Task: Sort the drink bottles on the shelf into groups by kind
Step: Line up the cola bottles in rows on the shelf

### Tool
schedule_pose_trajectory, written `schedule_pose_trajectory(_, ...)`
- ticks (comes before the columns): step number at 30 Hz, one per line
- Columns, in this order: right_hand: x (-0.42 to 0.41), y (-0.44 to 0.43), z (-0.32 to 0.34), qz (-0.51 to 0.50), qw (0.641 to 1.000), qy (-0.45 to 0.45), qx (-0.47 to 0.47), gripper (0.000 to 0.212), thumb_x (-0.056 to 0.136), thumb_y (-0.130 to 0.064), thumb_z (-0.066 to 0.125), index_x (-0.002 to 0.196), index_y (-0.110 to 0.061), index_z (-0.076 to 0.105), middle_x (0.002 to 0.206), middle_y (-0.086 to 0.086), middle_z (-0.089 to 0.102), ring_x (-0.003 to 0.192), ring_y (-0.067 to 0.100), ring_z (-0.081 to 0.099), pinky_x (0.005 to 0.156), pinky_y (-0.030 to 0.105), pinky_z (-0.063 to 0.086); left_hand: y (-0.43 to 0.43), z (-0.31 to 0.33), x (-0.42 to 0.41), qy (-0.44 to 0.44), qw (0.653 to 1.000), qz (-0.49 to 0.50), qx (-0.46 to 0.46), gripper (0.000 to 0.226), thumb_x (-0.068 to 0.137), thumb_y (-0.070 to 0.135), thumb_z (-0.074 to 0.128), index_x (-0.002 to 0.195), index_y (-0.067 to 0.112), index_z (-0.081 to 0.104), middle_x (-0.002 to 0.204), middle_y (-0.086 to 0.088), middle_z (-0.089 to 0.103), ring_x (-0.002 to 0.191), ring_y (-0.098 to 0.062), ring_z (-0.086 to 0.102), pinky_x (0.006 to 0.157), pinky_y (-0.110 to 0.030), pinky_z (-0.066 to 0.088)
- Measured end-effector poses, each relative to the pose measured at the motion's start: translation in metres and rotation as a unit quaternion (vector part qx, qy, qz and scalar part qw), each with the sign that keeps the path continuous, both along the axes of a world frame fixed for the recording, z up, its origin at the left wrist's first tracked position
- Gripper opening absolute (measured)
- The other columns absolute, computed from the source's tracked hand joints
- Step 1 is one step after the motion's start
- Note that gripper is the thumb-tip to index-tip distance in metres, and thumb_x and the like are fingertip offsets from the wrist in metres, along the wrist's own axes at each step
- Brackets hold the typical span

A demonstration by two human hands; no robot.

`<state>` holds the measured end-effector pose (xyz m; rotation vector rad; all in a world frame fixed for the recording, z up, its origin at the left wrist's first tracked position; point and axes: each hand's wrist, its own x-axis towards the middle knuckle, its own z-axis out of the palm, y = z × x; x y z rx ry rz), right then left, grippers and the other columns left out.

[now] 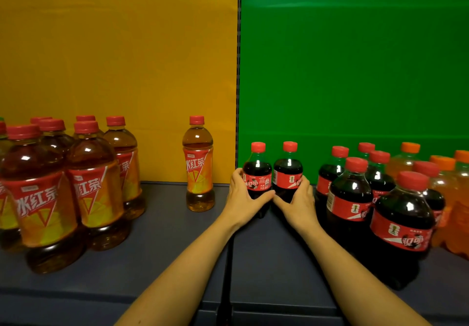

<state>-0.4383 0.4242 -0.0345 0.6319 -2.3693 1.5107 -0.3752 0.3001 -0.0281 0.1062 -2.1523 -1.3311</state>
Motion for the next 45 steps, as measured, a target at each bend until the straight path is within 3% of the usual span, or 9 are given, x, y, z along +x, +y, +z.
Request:
schedule_pose_trajectory(7, 0.001, 0.001, 0.000, 0.058, 0.996, -0.059, -0.047, 0.072, 0.082, -0.010, 0.060, 0.142, -0.009, 0.020, 0.137, 0.014, 0.043, 0.125, 0.027, 0.042, 0.105, 0.037, 0.034, -0.008, 0.001, 0.009, -0.025, 0.998, -0.052, 0.014, 0.063, 0.079, 0.012, 0.067, 0.126, 0.021, 0.027, 0.120, 0.003, 0.050, 0.115, -0.013, 0.049, 0.095, -0.025, 0.038)
schedule_pose_trajectory(14, 0.003, 0.003, -0.003, 0.021, 1.000, 0.003, 0.011, 0.079, 0.077, -0.020, 0.072, 0.138, -0.004, 0.025, 0.139, 0.015, 0.039, 0.130, 0.029, 0.035, 0.108, 0.038, 0.031, -0.007, -0.002, 0.005, 0.014, 1.000, 0.008, -0.024, 0.063, 0.071, 0.024, 0.078, 0.116, 0.026, 0.034, 0.112, 0.009, 0.052, 0.109, -0.008, 0.052, 0.093, -0.022, 0.041)
schedule_pose_trajectory(21, 0.005, 0.005, -0.002, 0.030, 0.999, 0.006, 0.013, 0.080, 0.079, -0.020, 0.070, 0.140, -0.004, 0.021, 0.141, 0.013, 0.037, 0.131, 0.024, 0.036, 0.101, 0.026, 0.030, -0.009, -0.006, 0.001, 0.014, 0.998, 0.039, -0.056, 0.068, 0.068, 0.035, 0.079, 0.120, 0.022, 0.038, 0.116, 0.007, 0.056, 0.115, -0.015, 0.054, 0.099, -0.039, 0.045)
schedule_pose_trajectory(26, 0.010, 0.007, 0.002, 0.028, 0.999, -0.017, 0.008, 0.083, 0.078, -0.025, 0.071, 0.140, -0.003, 0.022, 0.141, 0.014, 0.040, 0.130, 0.026, 0.039, 0.106, 0.035, 0.034, -0.002, -0.005, 0.000, 0.016, 0.999, 0.032, -0.033, 0.077, 0.067, 0.034, 0.080, 0.127, 0.016, 0.034, 0.129, -0.002, 0.051, 0.122, -0.018, 0.049, 0.101, -0.034, 0.042)
schedule_pose_trajectory(31, 0.041, 0.020, 0.016, 0.056, 0.998, -0.003, 0.015, 0.076, 0.084, -0.022, 0.063, 0.144, -0.008, 0.019, 0.147, 0.010, 0.035, 0.136, 0.022, 0.033, 0.112, 0.039, 0.029, 0.019, 0.016, 0.020, 0.192, 0.959, 0.150, -0.145, 0.056, 0.080, 0.030, 0.064, 0.125, 0.006, 0.041, 0.125, -0.009, 0.048, 0.117, -0.016, 0.041, 0.095, -0.020, 0.033)
schedule_pose_trajectory(34, 0.078, 0.041, 0.027, 0.078, 0.994, 0.072, 0.017, 0.069, 0.086, -0.011, 0.059, 0.145, -0.015, 0.023, 0.142, -0.008, 0.035, 0.133, 0.006, 0.031, 0.108, 0.019, 0.024, 0.041, 0.024, 0.033, 0.267, 0.931, 0.086, -0.233, 0.033, 0.080, 0.020, 0.052, 0.110, 0.006, 0.051, 0.106, -0.008, 0.056, 0.099, -0.017, 0.050, 0.084, -0.032, 0.044)
schedule_pose_trajectory(37, 0.109, 0.072, 0.032, 0.065, 0.987, 0.146, 0.017, 0.061, 0.084, 0.003, 0.055, 0.138, -0.018, 0.036, 0.132, -0.015, 0.038, 0.125, -0.005, 0.035, 0.105, 0.012, 0.027, 0.071, 0.020, 0.039, 0.183, 0.951, -0.043, -0.246, 0.044, 0.079, 0.029, 0.046, 0.118, 0.009, 0.047, 0.113, -0.005, 0.053, 0.103, -0.017, 0.052, 0.085, -0.037, 0.046)
schedule_pose_trajectory(40, 0.128, 0.110, 0.033, 0.011, 0.972, 0.231, -0.033, 0.043, 0.082, -0.006, 0.056, 0.122, -0.024, 0.051, 0.120, -0.013, 0.053, 0.114, -0.002, 0.048, 0.097, 0.012, 0.036, 0.101, 0.016, 0.036, 0.096, 0.969, -0.114, -0.199, 0.071, 0.069, 0.045, 0.049, 0.130, 0.013, 0.035, 0.126, -0.002, 0.044, 0.112, -0.016, 0.048, 0.094, -0.036, 0.044)
schedule_pose_trajectory(45, 0.121, 0.160, 0.025, -0.106, 0.963, 0.224, -0.109, 0.059, 0.075, -0.012, 0.073, 0.118, -0.034, 0.039, 0.114, -0.022, 0.044, 0.115, 0.012, 0.046, 0.100, 0.026, 0.039, 0.131, 0.010, 0.020, 0.032, 0.977, -0.099, -0.187, 0.089, 0.065, 0.032, 0.077, 0.133, 0.014, 0.022, 0.132, -0.001, 0.036, 0.121, -0.017, 0.042, 0.100, -0.033, 0.041)
